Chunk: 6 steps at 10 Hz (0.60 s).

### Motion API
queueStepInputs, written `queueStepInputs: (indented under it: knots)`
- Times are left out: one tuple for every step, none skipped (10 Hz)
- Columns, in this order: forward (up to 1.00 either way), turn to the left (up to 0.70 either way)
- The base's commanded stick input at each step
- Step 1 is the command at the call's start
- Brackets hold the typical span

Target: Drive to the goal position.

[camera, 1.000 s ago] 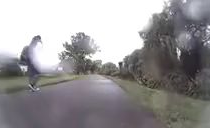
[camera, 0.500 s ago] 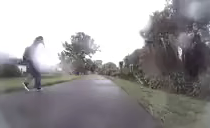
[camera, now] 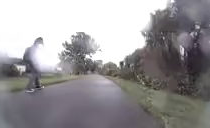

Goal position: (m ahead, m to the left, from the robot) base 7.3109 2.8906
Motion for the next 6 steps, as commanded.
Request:
queueStepInputs:
  knots:
    - [0.85,0.00]
    - [0.85,0.00]
    - [0.85,0.00]
    - [0.85,0.00]
    - [0.85,0.00]
    - [0.85,0.00]
